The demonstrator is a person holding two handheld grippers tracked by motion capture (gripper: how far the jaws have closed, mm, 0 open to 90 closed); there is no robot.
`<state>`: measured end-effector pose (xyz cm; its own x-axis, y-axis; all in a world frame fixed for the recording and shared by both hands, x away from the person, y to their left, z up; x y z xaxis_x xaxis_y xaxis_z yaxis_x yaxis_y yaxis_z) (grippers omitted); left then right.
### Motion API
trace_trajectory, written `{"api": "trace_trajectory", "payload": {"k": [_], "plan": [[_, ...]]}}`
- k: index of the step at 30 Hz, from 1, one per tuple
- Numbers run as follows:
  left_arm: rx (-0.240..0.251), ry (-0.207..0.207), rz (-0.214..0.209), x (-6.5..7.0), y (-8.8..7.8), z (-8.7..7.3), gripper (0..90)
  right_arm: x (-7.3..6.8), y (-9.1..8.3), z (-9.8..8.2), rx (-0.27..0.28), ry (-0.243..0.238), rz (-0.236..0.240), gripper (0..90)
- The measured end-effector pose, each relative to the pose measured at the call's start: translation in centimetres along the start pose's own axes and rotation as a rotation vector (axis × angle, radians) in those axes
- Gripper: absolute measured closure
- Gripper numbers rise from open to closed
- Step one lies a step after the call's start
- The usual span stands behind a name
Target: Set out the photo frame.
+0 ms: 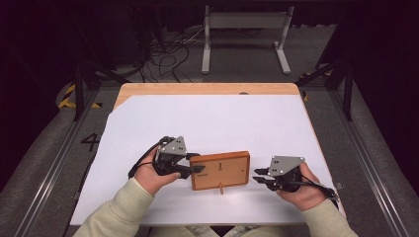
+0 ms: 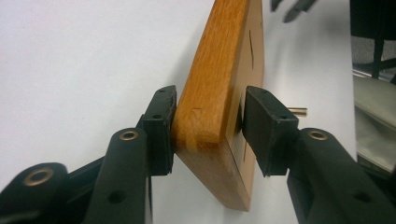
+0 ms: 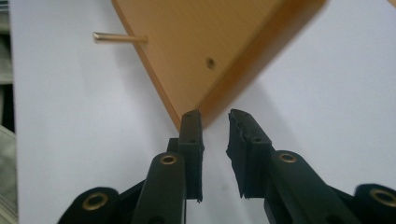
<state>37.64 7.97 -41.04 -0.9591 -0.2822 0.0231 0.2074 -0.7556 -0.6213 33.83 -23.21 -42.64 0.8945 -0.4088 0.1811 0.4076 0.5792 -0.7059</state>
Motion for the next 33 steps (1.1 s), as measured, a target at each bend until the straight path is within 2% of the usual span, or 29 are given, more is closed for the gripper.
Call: {"api": "trace_trajectory", "payload": {"k": [4,6,9,10,11,12,14,17,23,24,26,29,33], "plan": [[-0.022,0.024,-0.005,0.8,-0.3,0.2,60.3,0.6,-0.1,-0.7,-0.011,0.025,-0.010,75.2],[-0.040,0.022,-0.045,1.3,-0.4,0.2,61.4,0.8,0.0,-0.9,-0.016,0.033,-0.012,75.1],[-0.112,0.043,-0.108,2.3,0.3,-0.3,61.3,0.9,0.0,-1.0,-0.017,0.040,-0.007,74.6],[-0.112,0.043,-0.108,2.3,0.3,-0.3,61.1,0.9,0.0,-1.0,-0.017,0.040,-0.007,74.6],[-0.140,0.061,-0.130,2.9,0.6,-0.5,60.5,0.9,0.0,-1.1,-0.018,0.042,-0.006,74.2],[-0.140,0.061,-0.130,2.9,0.6,-0.5,60.1,0.9,0.0,-1.1,-0.019,0.044,-0.006,74.1],[-0.167,0.073,-0.156,3.3,0.8,-0.6,59.6,0.9,0.0,-1.1,-0.020,0.045,-0.005,74.0],[-0.184,0.080,-0.192,3.6,1.1,-0.7,54.6,0.9,0.2,-1.2,-0.021,0.044,0.002,73.1],[-0.210,0.102,-0.189,4.0,1.1,-0.8,40.8,0.8,0.4,-1.2,-0.022,0.046,0.007,70.4],[-0.219,0.104,-0.207,4.2,1.0,-0.9,40.8,0.8,0.4,-1.2,-0.022,0.047,0.007,68.6],[-0.226,0.104,-0.210,4.3,0.8,-1.0,38.0,0.8,0.4,-1.2,-0.021,0.050,0.008,67.4],[-0.221,0.084,-0.207,4.0,0.4,-1.3,32.6,0.7,0.5,-1.2,-0.023,0.052,0.013,66.3],[-0.213,0.087,-0.208,4.0,-0.5,-1.6,30.0,0.6,0.7,-1.2,-0.029,0.049,0.028,64.5]]}}
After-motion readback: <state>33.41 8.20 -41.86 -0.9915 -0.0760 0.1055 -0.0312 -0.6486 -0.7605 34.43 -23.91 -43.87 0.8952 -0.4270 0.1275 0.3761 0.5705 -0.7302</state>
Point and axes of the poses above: each handheld gripper's, and its own axes: y roughly forward along the jaws, z roughly out of its top, x roughly to its right, the point moved 3 cm from there along y, roughly forward along the jaws, and after that the axes turned 2 degrees about y, right-handed, at the moved point
